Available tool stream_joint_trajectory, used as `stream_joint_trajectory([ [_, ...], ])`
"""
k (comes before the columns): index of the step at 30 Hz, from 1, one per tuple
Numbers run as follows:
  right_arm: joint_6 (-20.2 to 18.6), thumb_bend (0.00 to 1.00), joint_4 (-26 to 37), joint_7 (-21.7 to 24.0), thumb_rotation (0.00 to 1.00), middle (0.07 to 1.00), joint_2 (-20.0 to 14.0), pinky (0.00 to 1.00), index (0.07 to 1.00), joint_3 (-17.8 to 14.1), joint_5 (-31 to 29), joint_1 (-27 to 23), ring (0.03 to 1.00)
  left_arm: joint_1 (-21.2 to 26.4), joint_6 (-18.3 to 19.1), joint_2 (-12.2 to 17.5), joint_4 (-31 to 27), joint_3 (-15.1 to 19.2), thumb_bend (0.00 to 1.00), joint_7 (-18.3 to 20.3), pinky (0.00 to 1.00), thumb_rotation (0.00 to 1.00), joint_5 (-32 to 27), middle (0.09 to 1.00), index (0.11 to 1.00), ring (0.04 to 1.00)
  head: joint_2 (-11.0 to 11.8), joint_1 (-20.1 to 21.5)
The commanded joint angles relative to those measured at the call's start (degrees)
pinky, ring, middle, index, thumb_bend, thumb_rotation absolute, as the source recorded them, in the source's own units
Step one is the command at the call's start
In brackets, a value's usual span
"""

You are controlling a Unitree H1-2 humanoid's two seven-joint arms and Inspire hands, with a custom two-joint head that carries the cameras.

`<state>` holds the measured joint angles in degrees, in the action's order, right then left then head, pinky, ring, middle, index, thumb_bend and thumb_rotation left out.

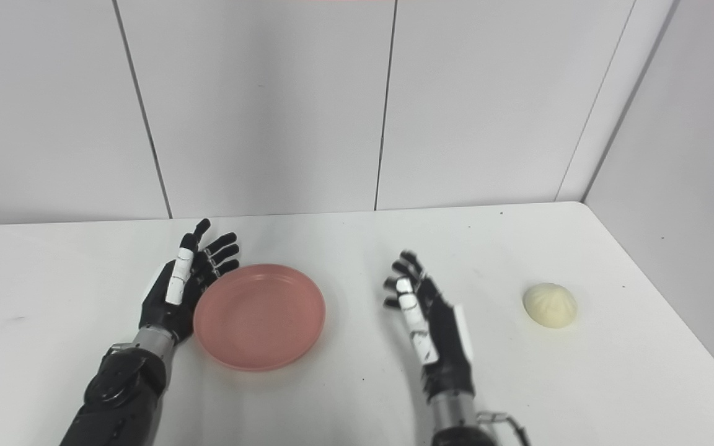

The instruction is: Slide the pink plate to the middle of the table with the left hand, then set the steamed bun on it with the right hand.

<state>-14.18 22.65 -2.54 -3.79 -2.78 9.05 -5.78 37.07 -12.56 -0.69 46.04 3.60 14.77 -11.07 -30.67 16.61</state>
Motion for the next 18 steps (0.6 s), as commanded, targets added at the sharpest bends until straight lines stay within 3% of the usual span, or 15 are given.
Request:
stream_joint_trajectory([
  [1, -6.8, 0.83, 8.6, 2.3, 0.90, 0.841, -4.6, 0.69, 0.889, -0.2, 6.1, -3.5, 0.821, -0.4, 1.2, 0.3, 3.0, 0.1, 1.00, 0.5, 0.84, 0.83, -0.5, 0.839, 0.989, 0.856, 0.2, 0.2],
  [4, -12.4, 0.85, 13.4, 7.3, 0.82, 0.833, -9.7, 0.65, 0.855, 0.2, 15.7, -5.6, 0.795, 0.1, 0.5, 0.2, 4.4, 0.5, 1.00, 1.1, 0.84, 0.82, -0.7, 0.837, 0.990, 0.857, 0.6, 0.4],
  [6, -12.7, 0.87, 15.6, 13.8, 0.79, 0.841, -13.6, 0.65, 0.852, -0.9, 25.2, -6.6, 0.788, 0.4, 0.3, 0.1, 4.9, 0.7, 1.00, 1.1, 0.84, 0.82, -0.7, 0.836, 0.990, 0.856, 0.7, 0.5],
  [11, -12.7, 0.93, 17.2, 27.2, 0.65, 0.862, -18.0, 0.64, 0.843, -5.9, 39.5, -8.9, 0.801, 0.9, -0.6, -0.1, 6.2, 0.7, 0.99, 1.0, 0.83, 0.82, -0.4, 0.831, 0.991, 0.852, 1.2, 0.7],
  [15, -12.7, 0.97, 16.0, 36.0, 0.56, 0.858, -21.4, 0.61, 0.828, -9.0, 45.7, -11.5, 0.803, 1.1, -0.8, -0.3, 6.7, 0.9, 0.98, 0.6, 0.83, 0.81, -0.5, 0.834, 0.986, 0.850, 1.4, 0.8],
  [18, -12.7, 0.98, 13.9, 39.9, 0.53, 0.867, -23.5, 0.61, 0.824, -10.1, 47.4, -13.0, 0.819, 1.4, -1.5, -0.3, 7.6, 0.9, 0.97, 0.7, 0.82, 0.82, -0.3, 0.838, 0.991, 0.850, 1.7, 0.8],
])
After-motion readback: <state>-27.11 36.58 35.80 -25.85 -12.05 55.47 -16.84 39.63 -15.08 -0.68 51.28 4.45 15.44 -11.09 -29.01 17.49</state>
